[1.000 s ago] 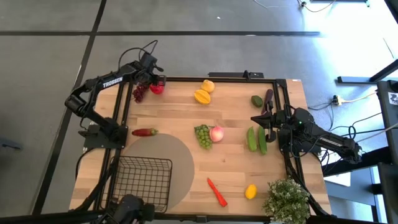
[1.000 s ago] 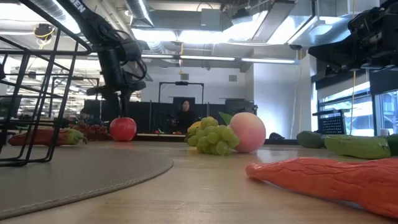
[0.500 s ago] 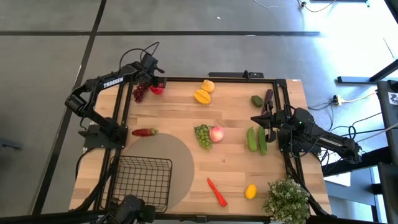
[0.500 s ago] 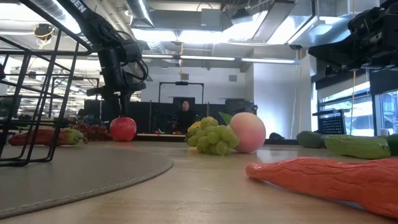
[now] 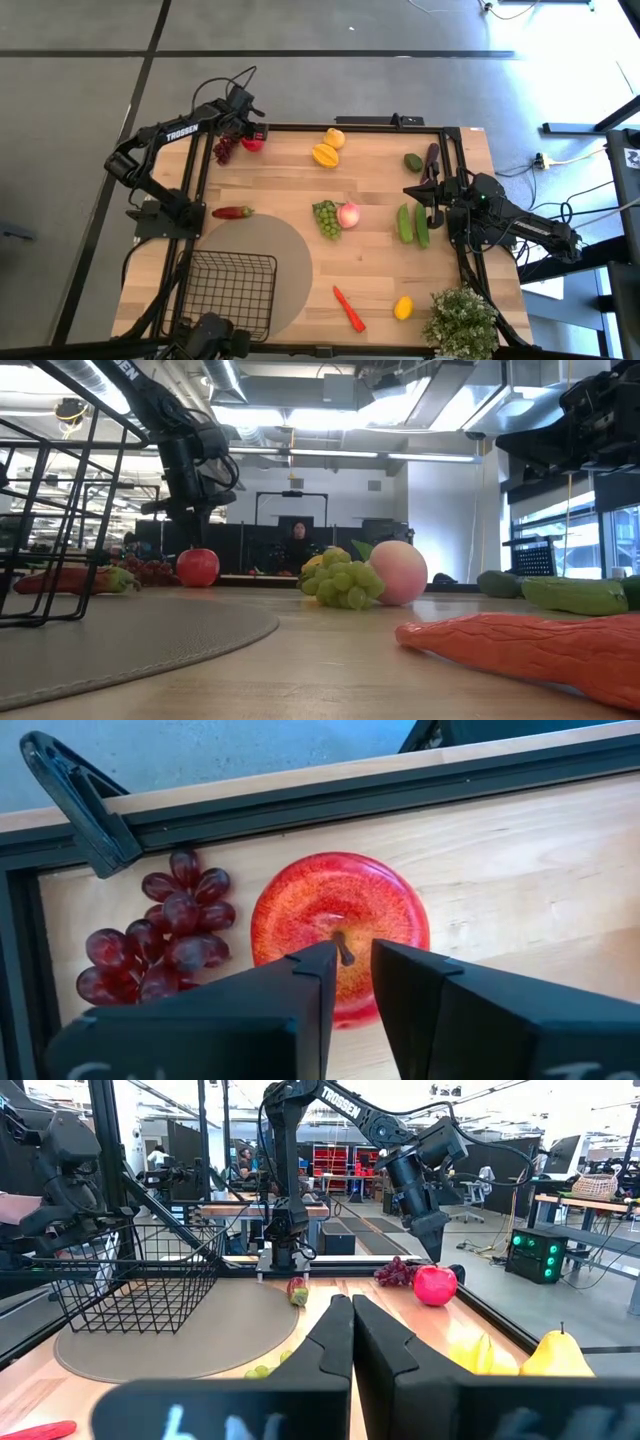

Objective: Build produce basket
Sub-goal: Put the red apple into the wire basket

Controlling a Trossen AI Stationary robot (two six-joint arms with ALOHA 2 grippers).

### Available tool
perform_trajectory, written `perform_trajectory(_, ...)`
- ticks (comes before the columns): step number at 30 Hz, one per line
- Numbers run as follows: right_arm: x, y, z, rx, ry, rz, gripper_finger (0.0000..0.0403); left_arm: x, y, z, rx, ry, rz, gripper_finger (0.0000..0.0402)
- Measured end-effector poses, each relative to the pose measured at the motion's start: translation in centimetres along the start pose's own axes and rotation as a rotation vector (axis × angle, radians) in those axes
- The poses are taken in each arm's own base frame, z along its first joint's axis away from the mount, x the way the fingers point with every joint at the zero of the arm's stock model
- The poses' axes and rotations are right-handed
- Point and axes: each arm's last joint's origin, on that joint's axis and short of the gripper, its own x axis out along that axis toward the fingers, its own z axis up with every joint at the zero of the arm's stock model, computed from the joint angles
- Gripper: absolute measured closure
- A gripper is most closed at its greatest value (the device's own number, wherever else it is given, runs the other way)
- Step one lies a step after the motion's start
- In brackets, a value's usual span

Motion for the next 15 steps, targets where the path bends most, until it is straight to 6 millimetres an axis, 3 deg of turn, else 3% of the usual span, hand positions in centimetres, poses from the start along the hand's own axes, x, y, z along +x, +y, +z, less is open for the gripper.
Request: perform_trajectory(15, 0.00, 0.00, 0.00, 0.000, 0.000, 0.000, 0.0402, 0.01, 0.01, 0.03, -0.001, -0.007, 0.006, 0.0347)
